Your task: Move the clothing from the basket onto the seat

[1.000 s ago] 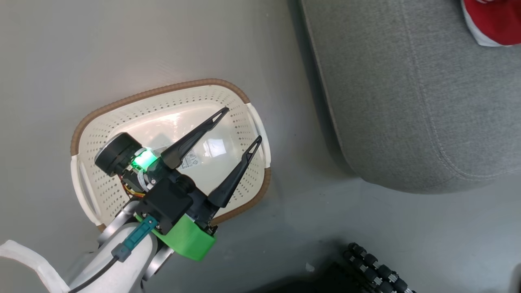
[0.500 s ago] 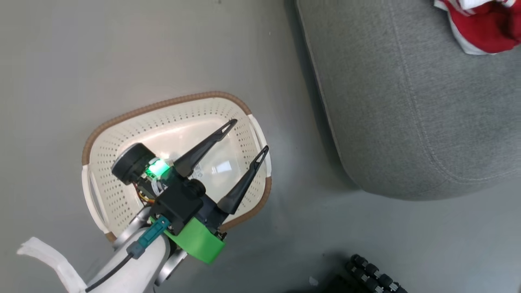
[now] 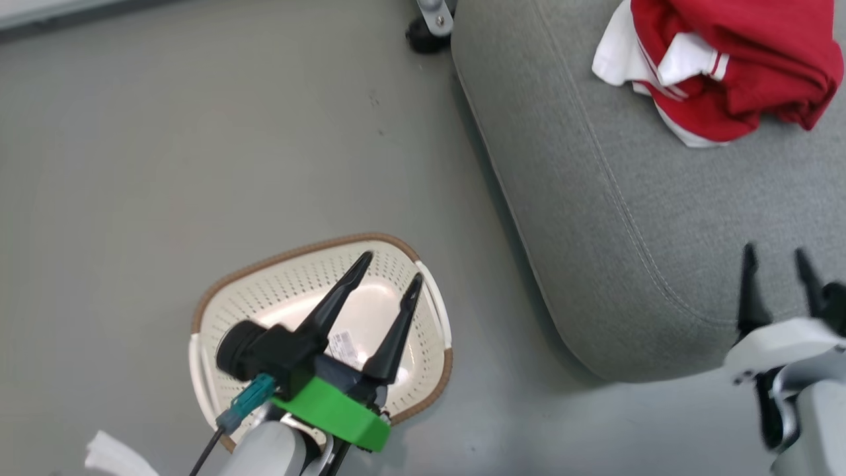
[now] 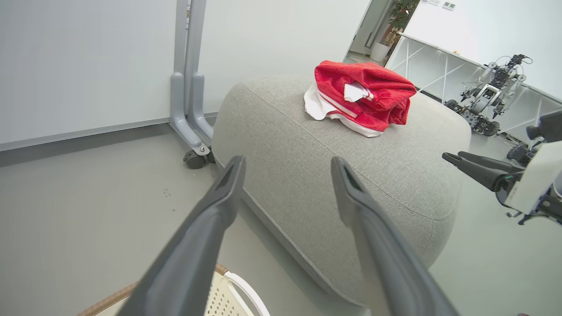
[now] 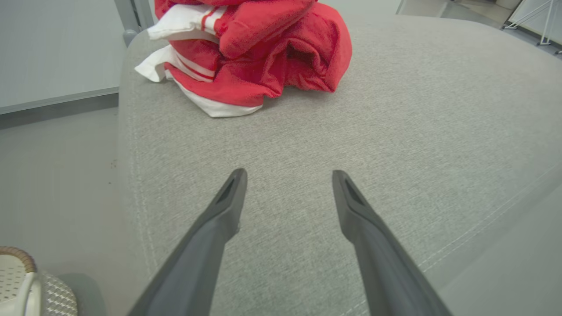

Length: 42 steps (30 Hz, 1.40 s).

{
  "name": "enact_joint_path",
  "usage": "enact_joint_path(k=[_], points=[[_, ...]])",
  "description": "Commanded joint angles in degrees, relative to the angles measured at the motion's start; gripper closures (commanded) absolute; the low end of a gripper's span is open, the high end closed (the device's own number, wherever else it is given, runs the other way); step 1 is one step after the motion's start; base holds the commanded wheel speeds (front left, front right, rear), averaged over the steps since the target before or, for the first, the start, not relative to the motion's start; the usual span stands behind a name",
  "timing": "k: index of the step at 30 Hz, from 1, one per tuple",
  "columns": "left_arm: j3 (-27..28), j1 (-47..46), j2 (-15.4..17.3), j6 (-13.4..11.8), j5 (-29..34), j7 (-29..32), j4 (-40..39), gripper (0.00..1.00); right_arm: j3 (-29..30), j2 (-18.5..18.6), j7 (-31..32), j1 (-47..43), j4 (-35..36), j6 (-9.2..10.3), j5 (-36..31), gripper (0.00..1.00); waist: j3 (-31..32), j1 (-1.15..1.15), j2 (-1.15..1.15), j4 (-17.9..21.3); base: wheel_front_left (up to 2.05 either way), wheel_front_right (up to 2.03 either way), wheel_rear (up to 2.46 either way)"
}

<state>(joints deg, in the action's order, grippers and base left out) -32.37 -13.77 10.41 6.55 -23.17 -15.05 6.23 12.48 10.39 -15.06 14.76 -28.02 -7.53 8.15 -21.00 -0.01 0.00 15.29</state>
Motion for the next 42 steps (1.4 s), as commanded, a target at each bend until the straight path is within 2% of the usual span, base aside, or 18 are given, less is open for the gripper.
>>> enact_joint_path(k=[1, 5, 10, 15, 24, 29, 42], points=[[1.61, 2.21, -0.80, -0.43, 0.15, -0.14, 1.07, 0.00, -1.35, -0.59, -0.17, -2.43, 1.09, 0.08, 1.25, 0.00, 8.55, 0.01, 0.00, -5.72, 0.00, 0.00, 0.00], [8.28, 6.37, -3.42, -2.85, 1.41, -0.15, 3.51, 0.00, -8.08, -2.98, -0.17, -7.57, 4.06, 0.08, 3.19, 0.00, 12.50, 0.01, 0.00, -9.85, 0.00, 0.00, 0.00], [14.82, 10.18, -5.41, -2.73, 3.38, -0.10, 4.66, 0.00, -14.90, -4.81, -0.17, -11.21, 6.74, 0.08, 4.22, 0.00, 16.21, 0.01, 0.00, -14.85, 0.00, 0.00, 0.00], [20.83, 13.99, -6.67, -4.08, 6.67, -0.09, 4.60, 0.00, -19.50, -5.34, -0.17, -12.46, 8.59, 0.08, 4.87, 0.00, 19.27, 0.01, 0.00, -17.84, 0.00, 0.00, 0.00], [25.99, 17.68, -7.32, -3.75, 10.48, -0.10, 3.20, 0.00, -19.06, -5.04, -0.17, -13.88, 13.67, 0.08, 3.33, 0.00, 23.04, 0.01, 0.00, -20.28, 0.00, 0.00, 0.00], [26.53, 18.87, -7.45, -3.58, 11.88, -0.10, 2.56, 0.00, -18.65, -5.03, -0.17, -14.95, 15.51, 0.08, 2.93, 0.00, 24.88, 0.01, 0.00, -19.93, 0.00, 0.00, 0.00], [25.71, 21.96, -7.49, -5.10, 13.83, -0.11, 4.08, 0.00, -18.12, -5.34, -0.17, -19.61, 16.53, 0.08, 2.88, 0.00, 29.05, 0.01, 0.00, -18.66, 0.00, 0.00, 0.00]])
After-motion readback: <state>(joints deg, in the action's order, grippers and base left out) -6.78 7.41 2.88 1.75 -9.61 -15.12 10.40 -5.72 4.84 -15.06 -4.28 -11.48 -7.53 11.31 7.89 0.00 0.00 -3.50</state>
